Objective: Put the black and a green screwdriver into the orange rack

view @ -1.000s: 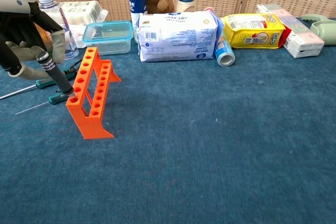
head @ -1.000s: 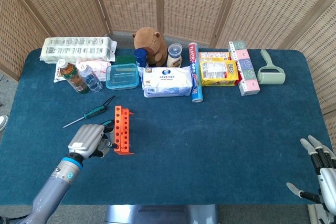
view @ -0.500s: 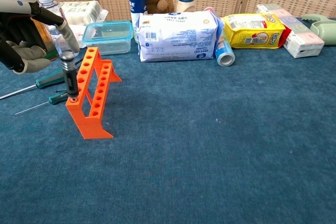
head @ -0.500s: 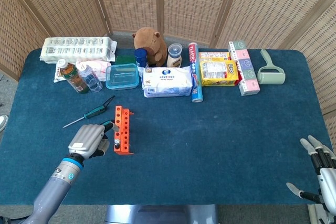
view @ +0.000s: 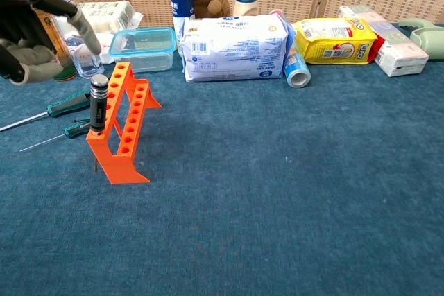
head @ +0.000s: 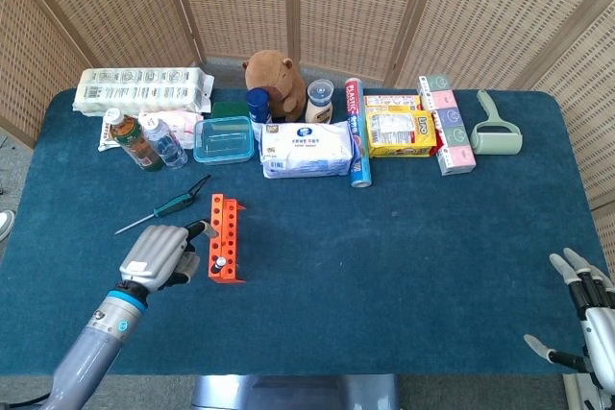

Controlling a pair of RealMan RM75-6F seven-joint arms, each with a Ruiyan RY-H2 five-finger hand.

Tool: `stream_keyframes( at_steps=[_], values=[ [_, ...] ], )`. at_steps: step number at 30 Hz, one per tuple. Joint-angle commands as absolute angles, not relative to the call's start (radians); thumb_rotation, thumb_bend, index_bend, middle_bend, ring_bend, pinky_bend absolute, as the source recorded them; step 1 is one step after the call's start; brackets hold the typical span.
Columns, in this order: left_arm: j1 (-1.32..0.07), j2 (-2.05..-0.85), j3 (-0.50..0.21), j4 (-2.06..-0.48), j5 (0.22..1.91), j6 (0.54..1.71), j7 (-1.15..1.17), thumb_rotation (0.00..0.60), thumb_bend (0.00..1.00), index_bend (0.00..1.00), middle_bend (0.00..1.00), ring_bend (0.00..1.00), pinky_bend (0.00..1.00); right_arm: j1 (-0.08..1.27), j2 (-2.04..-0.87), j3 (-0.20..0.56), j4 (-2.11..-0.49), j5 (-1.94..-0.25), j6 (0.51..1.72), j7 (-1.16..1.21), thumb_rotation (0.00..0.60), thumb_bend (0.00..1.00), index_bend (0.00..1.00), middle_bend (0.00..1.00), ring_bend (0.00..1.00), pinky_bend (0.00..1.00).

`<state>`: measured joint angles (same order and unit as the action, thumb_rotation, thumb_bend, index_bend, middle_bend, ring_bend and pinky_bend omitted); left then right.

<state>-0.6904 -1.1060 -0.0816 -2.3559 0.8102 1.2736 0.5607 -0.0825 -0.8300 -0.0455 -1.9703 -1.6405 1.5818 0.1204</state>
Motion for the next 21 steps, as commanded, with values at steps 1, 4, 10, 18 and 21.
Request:
stream_keyframes(
  at_steps=[1, 4, 10, 18, 21],
  values=[
    [-0.668, -1.100, -0.062, -2.350, 0.906, 1.269, 0.542, 0.600, 0.31, 0.28, 0.89, 0.80, 0.85, -0.082, -0.830, -0.046, -1.971, -1.641, 1.580, 0.119, 0.600, 0.03, 0.00, 0.00, 0.01, 0.00],
    [-0.651, -1.120, -0.062, -2.329, 0.994, 1.267, 0.498, 0.600, 0.26, 0.24, 0.89, 0.80, 0.85, -0.083, -0.831, -0.045, -1.971, -1.641, 1.583, 0.117, 0.600, 0.03, 0.00, 0.00, 0.01, 0.00],
    [-0.639, -1.163, -0.063, -2.295, 1.047, 1.272, 0.489, 0.600, 0.26, 0.23, 0.89, 0.80, 0.85, -0.081, -0.831, -0.045, -1.971, -1.639, 1.580, 0.119, 0.600, 0.03, 0.00, 0.00, 0.01, 0.00],
    [-0.673, -1.265, -0.109, -2.240, 0.985, 1.283, 0.551, 0.600, 0.25, 0.23, 0.89, 0.80, 0.85, -0.083, -0.828, -0.044, -1.968, -1.641, 1.586, 0.129, 0.600, 0.03, 0.00, 0.00, 0.01, 0.00],
    [-0.685, -1.295, -0.127, -2.222, 0.970, 1.284, 0.561, 0.600, 0.26, 0.23, 0.89, 0.80, 0.85, -0.083, -0.826, -0.044, -1.968, -1.640, 1.587, 0.131, 0.600, 0.03, 0.00, 0.00, 0.01, 0.00]
  ],
)
